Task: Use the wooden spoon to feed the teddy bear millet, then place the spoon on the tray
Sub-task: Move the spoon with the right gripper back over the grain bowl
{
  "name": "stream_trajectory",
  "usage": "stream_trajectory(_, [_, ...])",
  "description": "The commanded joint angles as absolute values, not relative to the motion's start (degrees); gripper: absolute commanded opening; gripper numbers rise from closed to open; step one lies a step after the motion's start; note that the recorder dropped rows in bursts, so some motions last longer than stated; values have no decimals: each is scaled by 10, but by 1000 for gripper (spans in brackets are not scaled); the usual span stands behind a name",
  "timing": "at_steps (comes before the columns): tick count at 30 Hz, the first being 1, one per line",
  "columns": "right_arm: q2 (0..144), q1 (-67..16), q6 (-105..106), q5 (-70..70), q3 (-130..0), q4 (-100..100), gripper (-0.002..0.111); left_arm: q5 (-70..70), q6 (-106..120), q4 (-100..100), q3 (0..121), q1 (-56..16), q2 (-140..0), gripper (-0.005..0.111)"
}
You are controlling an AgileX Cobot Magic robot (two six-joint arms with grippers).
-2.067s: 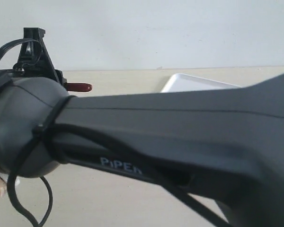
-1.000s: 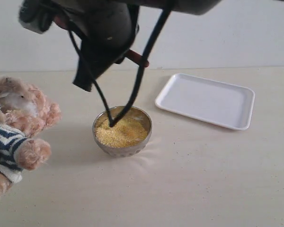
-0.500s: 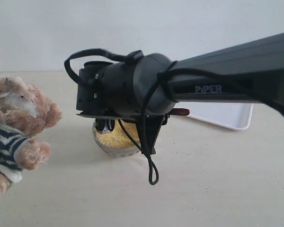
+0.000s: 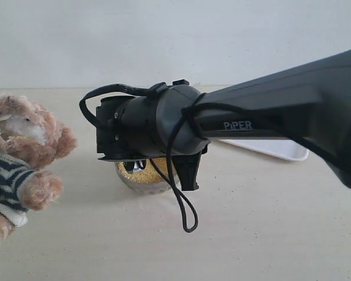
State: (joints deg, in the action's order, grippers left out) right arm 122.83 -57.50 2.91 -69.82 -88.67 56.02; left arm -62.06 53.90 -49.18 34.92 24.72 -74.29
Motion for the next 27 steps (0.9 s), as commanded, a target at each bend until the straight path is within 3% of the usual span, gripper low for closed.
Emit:
stream_trajectory(1, [1235,-572,33,-700,-886,570,3,-626,536,-505,351,248,-734,7])
stream_trajectory(27, [1251,-605,33,-700,-886,498,3,-626,536,-505,351,248,-734,7])
